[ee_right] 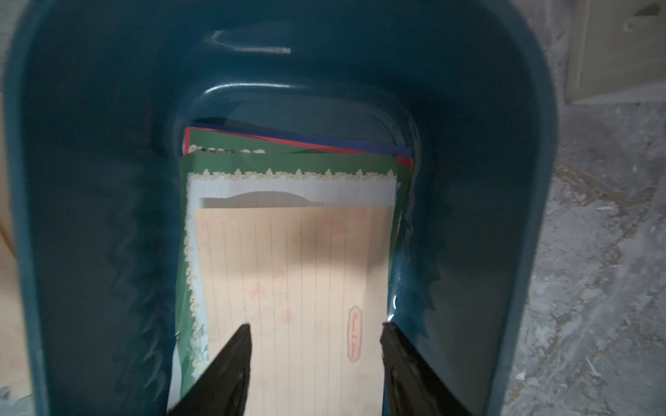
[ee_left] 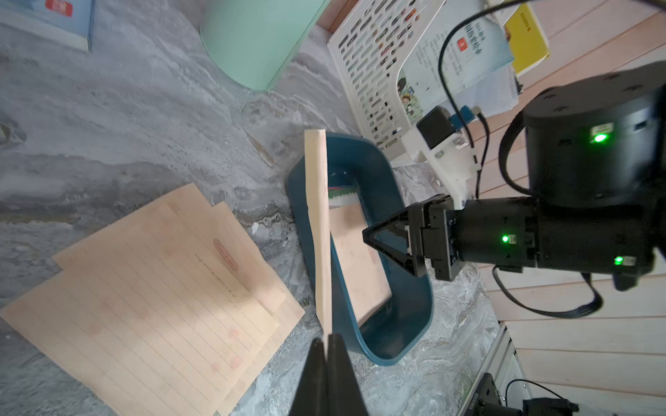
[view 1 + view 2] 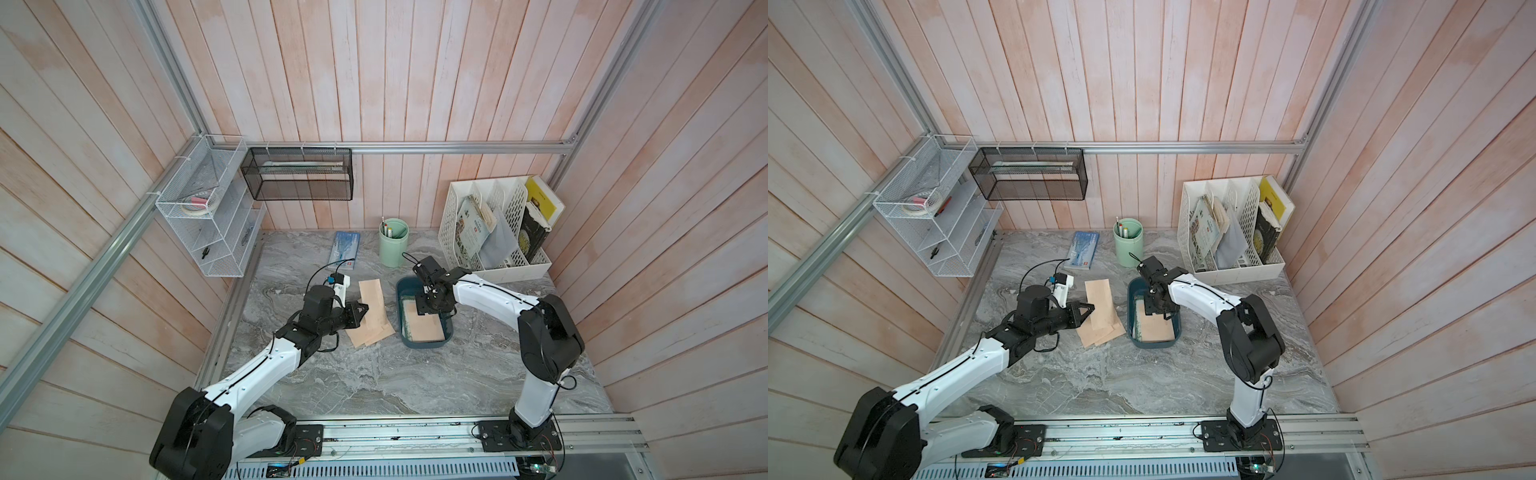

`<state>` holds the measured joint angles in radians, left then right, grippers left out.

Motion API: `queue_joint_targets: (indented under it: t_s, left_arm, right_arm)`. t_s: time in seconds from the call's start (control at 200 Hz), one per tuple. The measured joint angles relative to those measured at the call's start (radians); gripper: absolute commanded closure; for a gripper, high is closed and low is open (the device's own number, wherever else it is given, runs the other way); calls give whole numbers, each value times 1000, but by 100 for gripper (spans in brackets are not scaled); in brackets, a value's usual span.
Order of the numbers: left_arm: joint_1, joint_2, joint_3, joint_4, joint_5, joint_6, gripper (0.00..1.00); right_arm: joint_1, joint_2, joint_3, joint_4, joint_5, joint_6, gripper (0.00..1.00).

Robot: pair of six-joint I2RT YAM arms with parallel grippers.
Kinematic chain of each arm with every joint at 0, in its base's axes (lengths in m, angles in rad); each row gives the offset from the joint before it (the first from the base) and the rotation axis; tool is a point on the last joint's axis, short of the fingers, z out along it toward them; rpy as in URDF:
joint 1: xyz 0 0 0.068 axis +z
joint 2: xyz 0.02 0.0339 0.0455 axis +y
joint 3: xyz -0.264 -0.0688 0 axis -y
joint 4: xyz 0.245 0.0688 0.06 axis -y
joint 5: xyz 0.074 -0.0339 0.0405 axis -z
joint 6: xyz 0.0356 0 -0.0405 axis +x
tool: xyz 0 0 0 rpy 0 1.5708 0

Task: Take out the stationery paper from the storage box
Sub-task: Place the stationery paper at the center of the board, then pick up multiple sheets of stationery from the storage box.

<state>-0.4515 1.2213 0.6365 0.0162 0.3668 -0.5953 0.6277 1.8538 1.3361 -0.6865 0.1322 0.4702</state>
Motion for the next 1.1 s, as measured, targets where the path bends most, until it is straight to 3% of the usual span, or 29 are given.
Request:
queue_joint_targets:
  t_s: [0.355,0.445,0.565,0.685,0.75,0.87,0.96,1.1]
  left_arm:
    - [1,28,-21,0,-9,1,100]
    - [2,31,-27,-2,-16,1,95]
    - [2,33,-30,-19,-37,6,79]
    - [2,29,-30,-47,-63,12,41]
    - [2,22,-30,-70,-81,18,28]
    - [2,-12,-30,-124,-117,21,23]
    - [2,-48,-30,-159,-142,20,22]
    - [3,-90,-30,-193,-167,21,22]
  right_arm:
    - [-4,93,21,5,24,0,38]
    - [-11,114,21,11,23,0,38]
    - [-17,122,22,16,12,0,38]
    - [-17,123,22,19,11,0,38]
    - [-18,126,22,23,10,-1,39]
    - [-21,129,21,35,-6,-3,50]
    - [-21,130,18,54,-15,2,65]
    - [-24,130,10,74,-19,3,77]
